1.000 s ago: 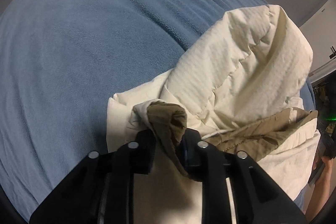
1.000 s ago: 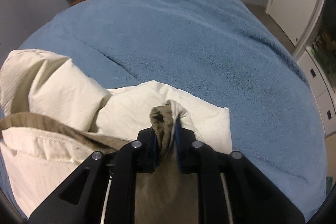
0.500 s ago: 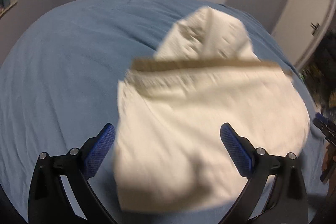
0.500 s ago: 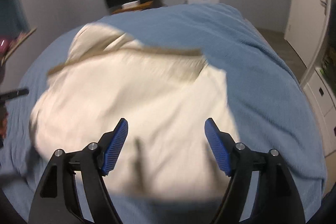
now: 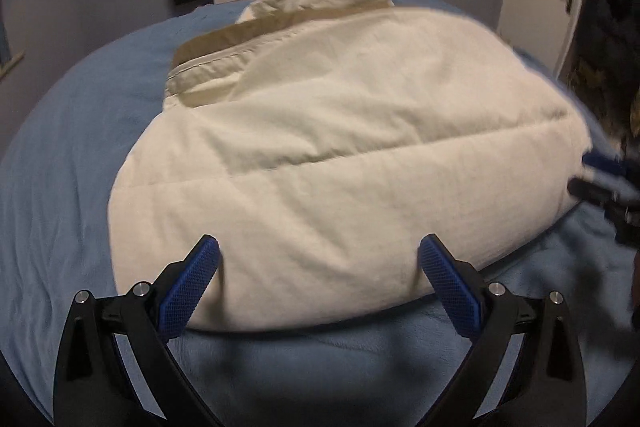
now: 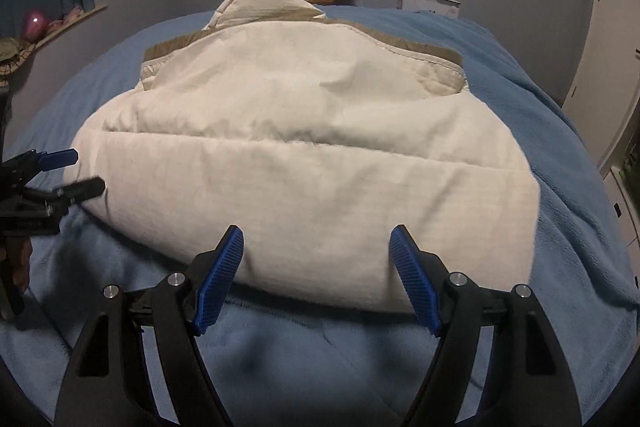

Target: Fold large clothes

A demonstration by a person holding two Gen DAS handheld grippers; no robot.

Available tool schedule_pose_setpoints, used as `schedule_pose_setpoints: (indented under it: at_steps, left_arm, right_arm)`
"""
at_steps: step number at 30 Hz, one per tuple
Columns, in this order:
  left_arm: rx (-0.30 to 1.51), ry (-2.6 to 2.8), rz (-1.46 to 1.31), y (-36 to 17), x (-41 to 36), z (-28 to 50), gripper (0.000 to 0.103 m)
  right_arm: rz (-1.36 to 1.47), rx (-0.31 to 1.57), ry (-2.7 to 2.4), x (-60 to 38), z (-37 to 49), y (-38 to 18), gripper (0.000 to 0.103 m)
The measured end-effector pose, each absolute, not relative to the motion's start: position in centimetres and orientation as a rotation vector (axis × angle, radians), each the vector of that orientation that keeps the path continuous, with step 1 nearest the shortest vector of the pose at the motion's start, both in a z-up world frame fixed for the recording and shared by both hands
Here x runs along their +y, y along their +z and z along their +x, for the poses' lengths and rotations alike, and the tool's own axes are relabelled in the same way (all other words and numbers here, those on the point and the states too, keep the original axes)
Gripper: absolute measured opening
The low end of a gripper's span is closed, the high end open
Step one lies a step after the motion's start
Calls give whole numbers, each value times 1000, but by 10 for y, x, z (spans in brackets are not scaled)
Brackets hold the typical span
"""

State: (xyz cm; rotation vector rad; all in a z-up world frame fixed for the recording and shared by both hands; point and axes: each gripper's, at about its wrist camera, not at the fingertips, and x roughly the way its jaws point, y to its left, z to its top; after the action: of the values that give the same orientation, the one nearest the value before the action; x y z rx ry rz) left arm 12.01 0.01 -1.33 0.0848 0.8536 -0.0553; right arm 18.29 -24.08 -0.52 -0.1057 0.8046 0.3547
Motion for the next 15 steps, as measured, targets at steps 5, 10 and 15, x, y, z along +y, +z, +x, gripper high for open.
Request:
schedule_pose_setpoints:
  at_steps: [5, 10, 15]
  left_arm:
    - [866, -66, 58, -18, 3, 151, 98]
    - [899, -66, 11, -11, 7, 200, 98]
    - [955, -27, 45, -8, 8, 258, 98]
  right_arm:
    - [-124, 794, 326, -223, 223, 0, 82]
    - [-85, 866, 311, -208, 279, 0, 82]
    - [-72, 964, 288, -191, 341, -1, 84]
